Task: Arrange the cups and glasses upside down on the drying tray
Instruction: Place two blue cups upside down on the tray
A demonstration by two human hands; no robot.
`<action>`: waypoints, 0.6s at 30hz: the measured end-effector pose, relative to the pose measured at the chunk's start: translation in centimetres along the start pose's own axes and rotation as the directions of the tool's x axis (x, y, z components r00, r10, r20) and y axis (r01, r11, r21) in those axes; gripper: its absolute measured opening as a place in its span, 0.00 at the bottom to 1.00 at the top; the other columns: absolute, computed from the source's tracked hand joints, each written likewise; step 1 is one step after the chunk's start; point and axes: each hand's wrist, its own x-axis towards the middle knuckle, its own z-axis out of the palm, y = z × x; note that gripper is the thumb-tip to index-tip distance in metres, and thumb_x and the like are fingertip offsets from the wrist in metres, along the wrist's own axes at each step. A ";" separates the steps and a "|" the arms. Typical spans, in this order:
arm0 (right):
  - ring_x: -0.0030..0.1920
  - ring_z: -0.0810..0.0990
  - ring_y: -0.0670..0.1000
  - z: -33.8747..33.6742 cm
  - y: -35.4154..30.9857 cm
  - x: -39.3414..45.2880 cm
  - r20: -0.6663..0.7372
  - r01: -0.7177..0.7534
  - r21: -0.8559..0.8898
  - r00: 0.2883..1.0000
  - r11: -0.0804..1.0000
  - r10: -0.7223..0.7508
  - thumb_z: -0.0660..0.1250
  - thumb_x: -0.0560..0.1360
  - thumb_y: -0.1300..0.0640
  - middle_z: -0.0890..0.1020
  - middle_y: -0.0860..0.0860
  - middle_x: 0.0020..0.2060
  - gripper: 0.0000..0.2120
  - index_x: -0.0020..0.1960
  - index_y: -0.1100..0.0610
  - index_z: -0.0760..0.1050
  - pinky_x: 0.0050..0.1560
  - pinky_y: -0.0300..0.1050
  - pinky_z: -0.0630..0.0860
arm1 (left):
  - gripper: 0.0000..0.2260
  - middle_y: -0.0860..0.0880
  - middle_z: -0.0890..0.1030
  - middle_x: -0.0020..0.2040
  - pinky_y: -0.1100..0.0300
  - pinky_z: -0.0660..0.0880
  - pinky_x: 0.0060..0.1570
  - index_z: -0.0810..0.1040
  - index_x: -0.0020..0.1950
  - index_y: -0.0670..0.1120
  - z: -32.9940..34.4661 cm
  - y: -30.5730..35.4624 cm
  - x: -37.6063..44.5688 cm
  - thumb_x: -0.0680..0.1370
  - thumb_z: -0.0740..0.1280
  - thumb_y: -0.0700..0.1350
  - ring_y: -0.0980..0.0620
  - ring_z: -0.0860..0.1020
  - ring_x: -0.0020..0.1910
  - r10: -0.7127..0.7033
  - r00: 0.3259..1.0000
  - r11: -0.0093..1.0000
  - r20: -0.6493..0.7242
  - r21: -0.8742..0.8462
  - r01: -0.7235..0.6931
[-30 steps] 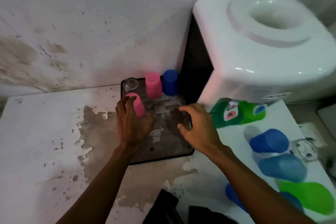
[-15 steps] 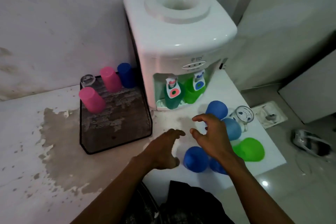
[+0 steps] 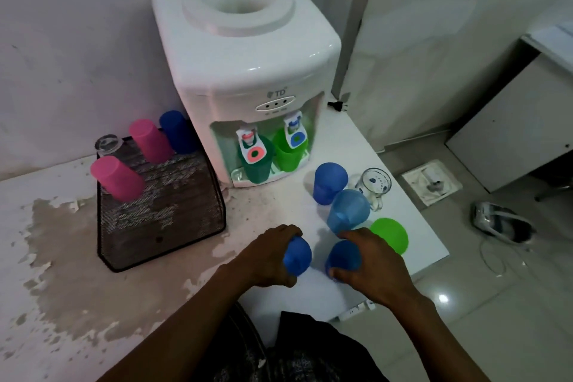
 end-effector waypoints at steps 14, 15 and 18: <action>0.51 0.79 0.60 3.5 -3.5 1.9 -0.010 0.067 0.135 0.998 0.989 -0.066 0.73 0.54 0.52 0.77 0.57 0.50 0.40 0.66 0.54 0.72 0.50 0.47 0.74 | 0.21 0.45 0.81 0.54 0.51 0.78 0.46 0.77 0.56 0.44 -7.2 -7.6 -4.9 0.66 0.78 0.43 0.44 0.79 0.55 -0.665 0.673 0.381 -0.323 -0.922 -0.066; 0.50 0.80 0.59 3.7 -4.4 2.3 -0.027 0.074 0.189 0.997 0.979 -0.070 0.73 0.54 0.50 0.79 0.57 0.49 0.40 0.67 0.53 0.72 0.50 0.48 0.75 | 0.18 0.45 0.81 0.53 0.49 0.77 0.46 0.78 0.54 0.45 -7.7 -8.4 -5.2 0.67 0.77 0.45 0.42 0.79 0.54 -0.701 0.642 0.304 -0.311 -0.945 -0.126; 0.51 0.79 0.54 3.8 -7.8 3.8 -0.059 0.109 0.304 0.994 0.946 -0.095 0.77 0.56 0.51 0.80 0.54 0.52 0.42 0.69 0.52 0.69 0.55 0.49 0.76 | 0.14 0.46 0.82 0.55 0.49 0.77 0.47 0.79 0.55 0.45 -9.1 -10.0 -6.0 0.72 0.73 0.49 0.43 0.79 0.55 -0.770 0.596 0.080 -0.228 -0.961 -0.265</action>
